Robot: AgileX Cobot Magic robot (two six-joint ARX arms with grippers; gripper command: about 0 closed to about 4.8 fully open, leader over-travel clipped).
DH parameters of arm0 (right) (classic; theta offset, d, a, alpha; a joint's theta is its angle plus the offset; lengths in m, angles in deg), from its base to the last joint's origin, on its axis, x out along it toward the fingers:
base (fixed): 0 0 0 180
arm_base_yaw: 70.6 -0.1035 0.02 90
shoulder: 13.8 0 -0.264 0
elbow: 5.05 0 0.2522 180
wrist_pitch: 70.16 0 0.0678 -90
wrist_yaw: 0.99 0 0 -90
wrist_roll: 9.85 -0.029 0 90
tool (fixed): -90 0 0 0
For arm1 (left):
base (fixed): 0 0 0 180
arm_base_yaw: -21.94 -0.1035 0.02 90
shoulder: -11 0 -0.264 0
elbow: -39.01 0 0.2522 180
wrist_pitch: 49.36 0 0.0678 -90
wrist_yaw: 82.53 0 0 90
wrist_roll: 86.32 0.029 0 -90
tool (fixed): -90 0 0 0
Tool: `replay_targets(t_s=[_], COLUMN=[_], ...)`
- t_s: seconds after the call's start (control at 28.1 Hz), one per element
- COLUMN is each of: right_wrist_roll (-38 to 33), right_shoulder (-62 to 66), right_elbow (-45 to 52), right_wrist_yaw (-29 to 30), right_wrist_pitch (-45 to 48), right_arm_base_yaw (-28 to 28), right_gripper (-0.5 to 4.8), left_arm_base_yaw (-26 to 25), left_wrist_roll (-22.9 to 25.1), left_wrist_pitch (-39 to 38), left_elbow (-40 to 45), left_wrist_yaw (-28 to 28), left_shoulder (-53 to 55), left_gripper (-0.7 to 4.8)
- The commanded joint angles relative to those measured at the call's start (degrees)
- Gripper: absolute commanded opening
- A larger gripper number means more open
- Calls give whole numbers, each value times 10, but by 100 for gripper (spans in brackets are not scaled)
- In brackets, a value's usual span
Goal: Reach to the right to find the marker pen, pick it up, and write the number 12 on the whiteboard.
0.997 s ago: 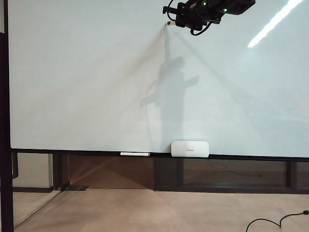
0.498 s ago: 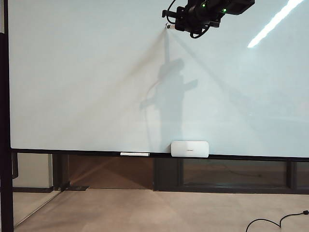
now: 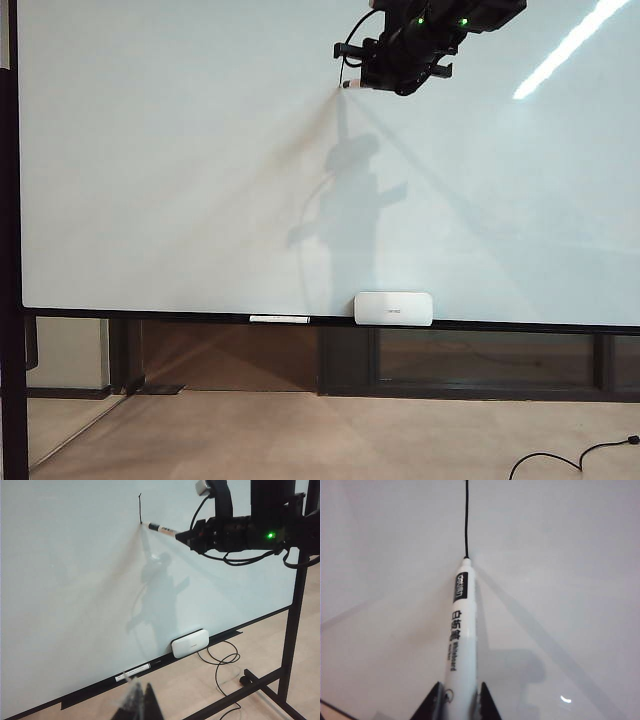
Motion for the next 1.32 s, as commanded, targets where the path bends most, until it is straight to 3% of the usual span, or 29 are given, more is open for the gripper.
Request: replay_targets(t_s=[0.04, 0.93, 1.32], right_wrist_roll=[0, -5, 19], right_shoulder=[3, 17, -61], right_elbow=[-1, 0, 0], right_wrist_yaw=[-10, -12, -25], right_wrist_pitch=[-20, -71, -111], right_arm_base_yaw=[1, -2, -40], right_gripper=[-6, -6, -6], left_arm_base_yaw=[0, 0, 0], left_wrist_roll=[1, 1, 1], left_wrist_pitch=[5, 5, 3], left_elbow=[-7, -7, -7], left_wrist_yaw=[-2, 0, 0], left_shoulder=[-2, -2, -2], left_gripper=[-5, -5, -5])
